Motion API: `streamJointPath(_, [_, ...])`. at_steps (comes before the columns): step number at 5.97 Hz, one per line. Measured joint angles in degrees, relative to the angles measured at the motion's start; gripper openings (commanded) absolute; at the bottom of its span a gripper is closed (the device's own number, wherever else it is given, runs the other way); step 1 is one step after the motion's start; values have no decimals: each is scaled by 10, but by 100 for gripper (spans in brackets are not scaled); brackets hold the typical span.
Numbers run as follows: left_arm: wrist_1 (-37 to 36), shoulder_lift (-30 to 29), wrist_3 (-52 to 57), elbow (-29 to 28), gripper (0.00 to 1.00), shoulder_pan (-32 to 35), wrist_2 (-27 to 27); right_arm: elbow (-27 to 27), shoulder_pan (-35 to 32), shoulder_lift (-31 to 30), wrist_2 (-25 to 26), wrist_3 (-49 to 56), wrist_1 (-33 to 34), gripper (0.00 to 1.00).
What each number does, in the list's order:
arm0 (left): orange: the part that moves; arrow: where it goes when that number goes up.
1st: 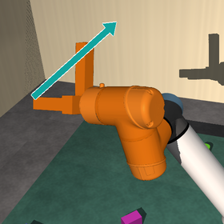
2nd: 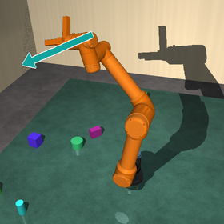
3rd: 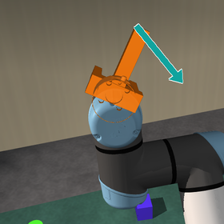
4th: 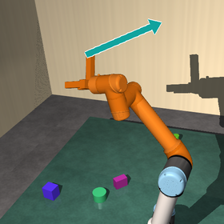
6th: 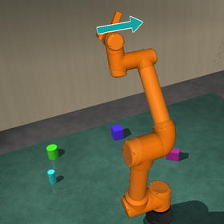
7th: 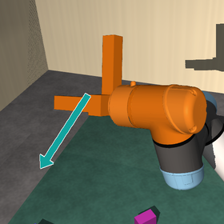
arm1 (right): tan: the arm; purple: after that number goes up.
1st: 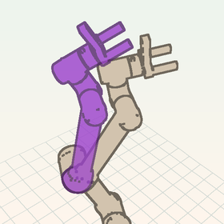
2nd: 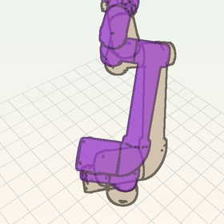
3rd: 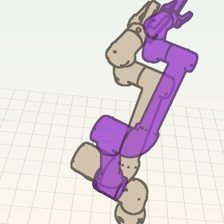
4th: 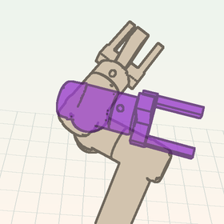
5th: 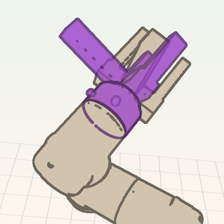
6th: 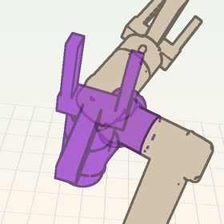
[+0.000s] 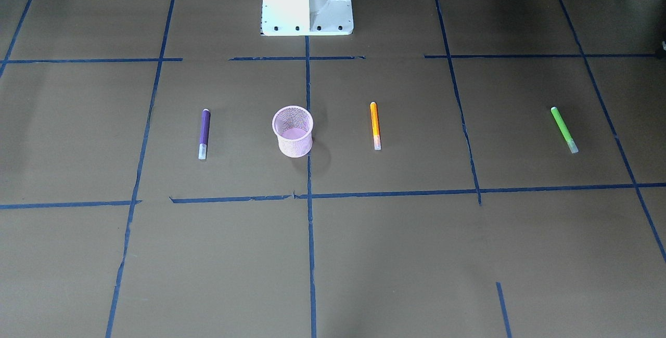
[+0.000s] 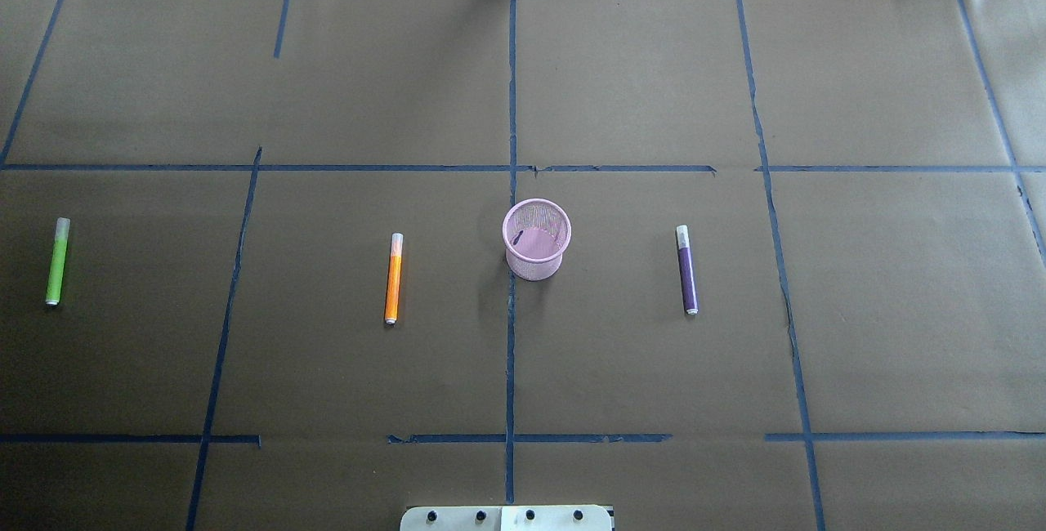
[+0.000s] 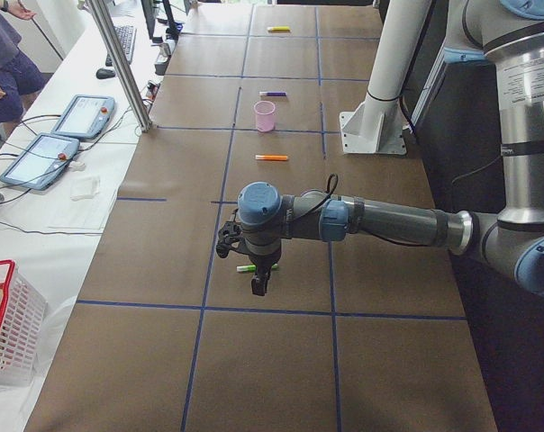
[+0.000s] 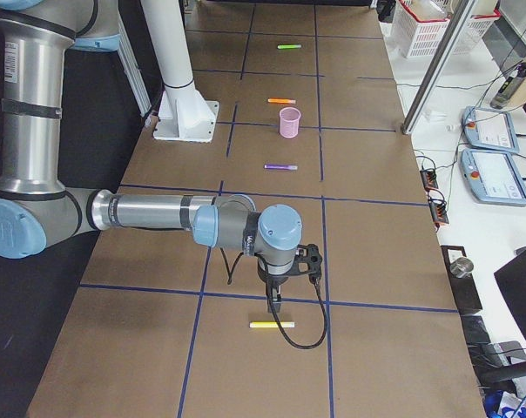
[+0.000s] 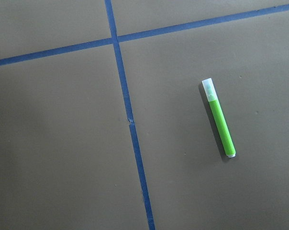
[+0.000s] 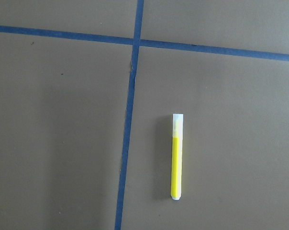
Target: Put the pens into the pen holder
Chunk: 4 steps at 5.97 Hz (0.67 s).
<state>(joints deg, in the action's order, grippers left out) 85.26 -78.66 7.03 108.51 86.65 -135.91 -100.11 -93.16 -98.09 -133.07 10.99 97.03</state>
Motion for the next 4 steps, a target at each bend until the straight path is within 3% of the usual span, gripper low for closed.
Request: streamJointPath(4, [10, -19, -1, -1, 100, -1, 0, -17, 7, 6, -4, -2, 0, 100])
